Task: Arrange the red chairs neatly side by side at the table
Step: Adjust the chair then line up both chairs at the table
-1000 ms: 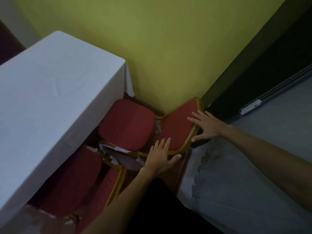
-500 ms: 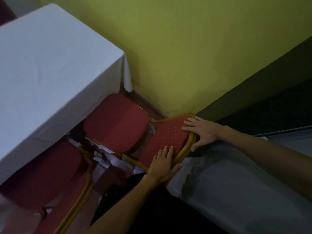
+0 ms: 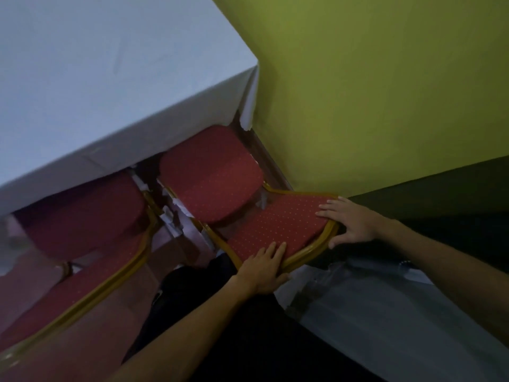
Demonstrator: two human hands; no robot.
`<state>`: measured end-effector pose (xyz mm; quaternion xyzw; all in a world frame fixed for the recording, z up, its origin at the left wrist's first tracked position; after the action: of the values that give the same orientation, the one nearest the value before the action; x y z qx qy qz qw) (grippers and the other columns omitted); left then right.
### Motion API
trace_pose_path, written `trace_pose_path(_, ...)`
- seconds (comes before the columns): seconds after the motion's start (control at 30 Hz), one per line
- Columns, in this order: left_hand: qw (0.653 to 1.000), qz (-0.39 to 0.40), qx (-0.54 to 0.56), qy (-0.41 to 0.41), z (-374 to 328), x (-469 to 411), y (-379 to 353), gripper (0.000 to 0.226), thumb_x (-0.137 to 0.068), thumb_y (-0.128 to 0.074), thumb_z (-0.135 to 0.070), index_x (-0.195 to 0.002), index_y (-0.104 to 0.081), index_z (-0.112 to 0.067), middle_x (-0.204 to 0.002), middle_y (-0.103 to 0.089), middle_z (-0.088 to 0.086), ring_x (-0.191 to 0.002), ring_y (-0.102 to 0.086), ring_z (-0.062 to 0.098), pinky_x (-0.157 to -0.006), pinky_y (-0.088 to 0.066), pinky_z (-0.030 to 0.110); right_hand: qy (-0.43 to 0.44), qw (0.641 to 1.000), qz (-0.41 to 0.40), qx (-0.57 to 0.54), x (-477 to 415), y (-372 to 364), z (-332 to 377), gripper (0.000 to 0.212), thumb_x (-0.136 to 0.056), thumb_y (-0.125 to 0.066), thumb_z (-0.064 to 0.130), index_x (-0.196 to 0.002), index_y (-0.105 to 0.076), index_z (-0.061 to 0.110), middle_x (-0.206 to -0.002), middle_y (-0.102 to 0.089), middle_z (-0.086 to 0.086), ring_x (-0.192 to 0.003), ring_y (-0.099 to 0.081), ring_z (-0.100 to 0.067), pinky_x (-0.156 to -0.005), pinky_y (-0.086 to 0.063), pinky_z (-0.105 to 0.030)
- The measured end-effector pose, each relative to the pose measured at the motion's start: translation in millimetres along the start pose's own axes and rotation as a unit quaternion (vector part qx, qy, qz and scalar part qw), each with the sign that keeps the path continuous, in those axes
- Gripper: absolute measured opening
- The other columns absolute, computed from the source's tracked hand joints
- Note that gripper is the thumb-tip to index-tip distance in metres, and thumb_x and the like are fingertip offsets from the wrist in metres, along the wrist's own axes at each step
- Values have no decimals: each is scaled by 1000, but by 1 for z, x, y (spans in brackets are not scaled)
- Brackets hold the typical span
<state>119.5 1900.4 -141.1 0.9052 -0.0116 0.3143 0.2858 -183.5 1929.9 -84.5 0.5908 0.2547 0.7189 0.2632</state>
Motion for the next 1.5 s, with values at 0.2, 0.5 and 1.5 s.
trace_pose_path(0.2,997,68,41,23,2,-14,11,98,-92,-48,-67,-157,10,-23,-166,1,12,-149,-16,36,-120,-20,51,32,992,-115,-47,2,-8,-1,108,-66,-58,92,-149,-44,25,-154,-41,0,-144,-31,-19,-122,-3,-39)
trace_pose_path(0.5,971,-136,172,91,-1,-6,-34,95,-80,-31,-88,-158,-6,-39,-166,-6,-4,-153,-5,20,-123,-6,46,61,969,-226,-78,-8,-29,-10,104,-61,-61,92,-138,-55,22,-137,-53,0,-132,-44,-21,-123,-12,-46)
trace_pose_path(1.5,892,-348,137,254,25,42,-19,91,-75,-41,-88,-150,-40,-37,-154,-42,-7,-142,-38,14,-115,-30,38,117,945,-295,-79,-58,-16,39,82,-81,-42,84,-121,-59,14,-122,-54,1,-121,-47,-21,-119,-10,-61)
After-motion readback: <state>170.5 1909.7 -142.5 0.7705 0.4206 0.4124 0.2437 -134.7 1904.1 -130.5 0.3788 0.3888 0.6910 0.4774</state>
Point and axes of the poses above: each hand's wrist, its own x-axis away from the middle knuckle, its own y-axis out of the back of the hand, z = x × y, the point moved 2 cm from there along -x, towards the middle knuckle
